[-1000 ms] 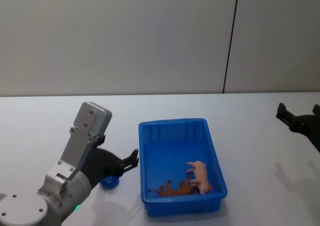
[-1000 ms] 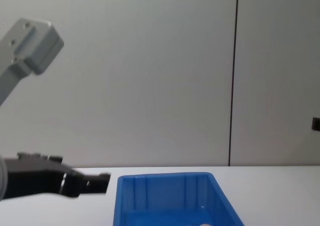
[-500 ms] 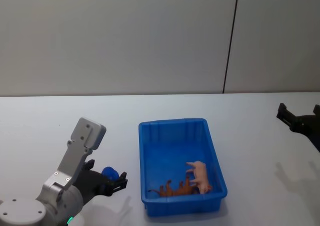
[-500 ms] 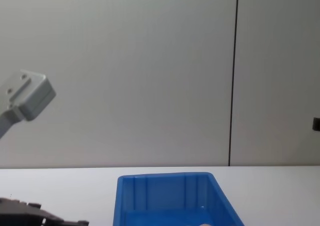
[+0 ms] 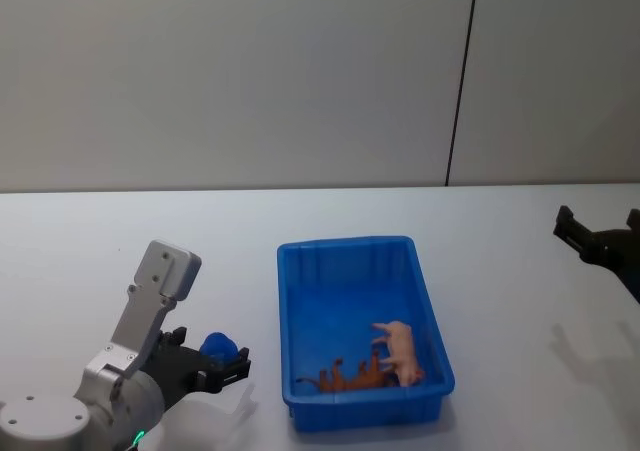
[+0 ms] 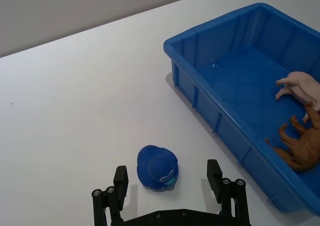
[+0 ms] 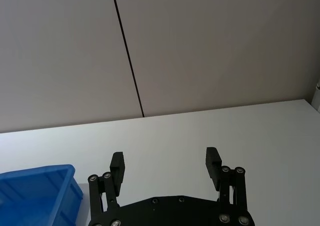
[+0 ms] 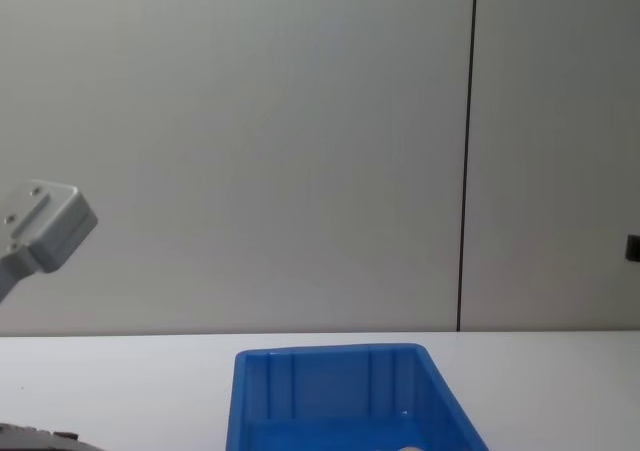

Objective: Pick up the two dolls from the table and place them into the box.

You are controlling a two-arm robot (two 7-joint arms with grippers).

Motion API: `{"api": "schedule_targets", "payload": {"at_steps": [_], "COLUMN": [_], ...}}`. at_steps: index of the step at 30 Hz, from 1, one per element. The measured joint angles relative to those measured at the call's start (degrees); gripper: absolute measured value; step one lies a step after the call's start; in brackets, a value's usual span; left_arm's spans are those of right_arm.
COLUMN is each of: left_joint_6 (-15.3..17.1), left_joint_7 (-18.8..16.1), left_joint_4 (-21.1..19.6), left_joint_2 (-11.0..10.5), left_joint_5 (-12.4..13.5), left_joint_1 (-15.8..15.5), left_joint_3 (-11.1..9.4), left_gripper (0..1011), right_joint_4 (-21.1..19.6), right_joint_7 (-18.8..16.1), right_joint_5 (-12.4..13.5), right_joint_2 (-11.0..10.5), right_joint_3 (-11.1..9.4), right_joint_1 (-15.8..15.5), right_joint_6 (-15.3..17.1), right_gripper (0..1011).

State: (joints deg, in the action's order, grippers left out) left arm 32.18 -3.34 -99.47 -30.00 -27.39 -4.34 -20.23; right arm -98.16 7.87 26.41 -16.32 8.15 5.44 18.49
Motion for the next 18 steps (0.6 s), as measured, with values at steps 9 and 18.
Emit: {"api": "schedule_targets", "payload": {"at_steps": [9,18], "left_joint_6": [-0.84,-0.77], "left_joint_7": [1.21,1.83], "left_joint_4": [2.75,4.99], "left_joint_2": [1.01,1.61], "left_joint_5": [-0.65,-0.79], "left_joint_1": [-0.73,-1.15], "left_joint_3": [0.18,0.33], "left_gripper": [1001,1001], "right_joint_4": [0.0,0.0], "right_joint_7": [0.01,0.0], "right_joint_5": [0.0,0.0], "right_joint_2": [0.0,0.0], "right_joint_3": [0.0,0.0], "right_joint_1": [0.0,0.0], "right_joint_6": [0.0,0.01], "right_gripper": [1000,1000]}}
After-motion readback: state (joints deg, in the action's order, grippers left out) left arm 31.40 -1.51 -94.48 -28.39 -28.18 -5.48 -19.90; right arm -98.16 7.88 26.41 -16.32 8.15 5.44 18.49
